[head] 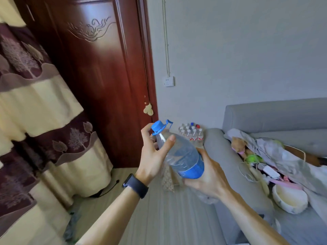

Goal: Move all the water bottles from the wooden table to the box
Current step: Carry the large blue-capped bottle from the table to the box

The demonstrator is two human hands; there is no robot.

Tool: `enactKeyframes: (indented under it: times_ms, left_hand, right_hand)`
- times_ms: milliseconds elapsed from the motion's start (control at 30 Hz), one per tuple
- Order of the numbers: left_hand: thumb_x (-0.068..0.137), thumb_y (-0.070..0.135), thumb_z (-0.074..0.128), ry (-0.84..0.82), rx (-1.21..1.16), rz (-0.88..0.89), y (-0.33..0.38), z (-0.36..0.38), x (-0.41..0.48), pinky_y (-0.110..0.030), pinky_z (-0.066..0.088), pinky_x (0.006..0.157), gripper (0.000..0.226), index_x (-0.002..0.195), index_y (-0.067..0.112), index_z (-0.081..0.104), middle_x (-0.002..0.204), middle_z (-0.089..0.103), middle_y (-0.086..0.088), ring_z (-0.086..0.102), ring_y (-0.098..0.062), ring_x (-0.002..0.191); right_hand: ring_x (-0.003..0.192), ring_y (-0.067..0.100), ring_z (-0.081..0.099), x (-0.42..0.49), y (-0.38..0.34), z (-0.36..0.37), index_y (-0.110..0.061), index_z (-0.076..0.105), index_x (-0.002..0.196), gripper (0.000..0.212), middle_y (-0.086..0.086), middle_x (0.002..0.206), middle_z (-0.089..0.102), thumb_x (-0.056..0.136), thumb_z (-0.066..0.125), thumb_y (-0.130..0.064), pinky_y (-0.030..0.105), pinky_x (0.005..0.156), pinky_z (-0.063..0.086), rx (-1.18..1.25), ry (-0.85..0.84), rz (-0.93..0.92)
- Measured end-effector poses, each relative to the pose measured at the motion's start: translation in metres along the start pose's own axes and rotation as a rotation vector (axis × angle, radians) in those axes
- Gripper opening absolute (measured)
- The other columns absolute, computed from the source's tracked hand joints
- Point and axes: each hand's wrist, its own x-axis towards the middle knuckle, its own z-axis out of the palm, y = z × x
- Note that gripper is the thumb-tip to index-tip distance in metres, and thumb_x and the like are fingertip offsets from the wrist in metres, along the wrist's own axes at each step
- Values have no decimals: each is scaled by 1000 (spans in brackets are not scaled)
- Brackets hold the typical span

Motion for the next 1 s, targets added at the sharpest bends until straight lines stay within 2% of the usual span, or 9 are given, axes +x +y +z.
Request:
enactKeyframes:
  times_ms: [133, 233, 367, 500, 567, 700, 767, 867, 1000]
  left_hand:
    - [89, 29, 75, -126, 47, -64, -32, 1, 95, -29, 56, 88, 61, 141, 31, 42, 115, 68, -11, 67, -14, 101]
    - [87, 32, 73, -158, 72, -140, -58, 9, 161, -39, 52, 95, 39, 123, 19, 65, 112, 70, -17, 65, -15, 99]
    - [85, 32, 74, -82, 11, -226, -104, 18, 226, -41, 52, 97, 36, 115, 13, 69, 102, 72, -8, 66, -14, 96]
    - [81, 31, 79, -129, -36, -292, -157, 7, 295, -47, 53, 100, 44, 122, 20, 67, 111, 70, -23, 68, -22, 100]
    - [78, 30, 81, -220, -104, -325, -189, -3, 333, -45, 53, 100, 56, 130, 29, 63, 105, 70, -19, 68, -26, 104]
    - [77, 30, 80, -413, -211, -476, -251, -27, 408, -58, 46, 103, 65, 137, 34, 57, 119, 63, -17, 61, -33, 113]
    - [73, 36, 82, -407, -170, -555, -275, -39, 442, -61, 46, 100, 62, 131, 32, 60, 124, 62, -22, 61, -34, 113]
    - [64, 45, 84, -334, -75, -625, -307, -40, 486, -52, 53, 90, 61, 115, 22, 60, 118, 67, -13, 65, -26, 105]
    - [72, 26, 81, -346, -123, -681, -352, -13, 534, -43, 57, 84, 51, 116, 13, 58, 109, 68, -11, 69, -24, 100]
  right_hand:
    - [80, -2, 67, 89, 47, 1, -52, 46, 109, 76, -27, 98, 67, 46, 88, -41, 22, 64, 52, 113, -181, 49]
    - [87, 5, 69, 156, 75, 7, -46, 53, 111, 76, -17, 101, 71, 46, 91, -34, 38, 78, 59, 225, -309, 79]
    - [108, 22, 69, 235, 105, 36, -32, 56, 126, 78, -1, 118, 71, 57, 91, -19, 53, 94, 54, 403, -507, 81]
    - [113, 33, 67, 310, 142, 72, -25, 63, 125, 68, 10, 122, 70, 63, 87, -9, 56, 98, 52, 544, -680, 136]
    - [114, 38, 65, 350, 164, 90, -18, 64, 125, 67, 17, 123, 69, 63, 84, -6, 55, 99, 52, 612, -756, 197]
    - [109, 35, 66, 426, 194, 122, -11, 69, 120, 60, 20, 119, 69, 61, 77, -4, 45, 91, 54, 719, -895, 314]
    - [107, 32, 67, 459, 208, 135, -16, 72, 118, 57, 16, 118, 71, 62, 75, -4, 44, 92, 54, 765, -960, 380]
    - [105, 26, 69, 502, 232, 153, -29, 75, 113, 56, 8, 115, 74, 61, 75, -8, 39, 90, 56, 810, -951, 499]
    - [103, 28, 69, 551, 274, 170, -16, 71, 114, 61, 12, 113, 74, 54, 79, -9, 42, 89, 56, 816, -926, 626]
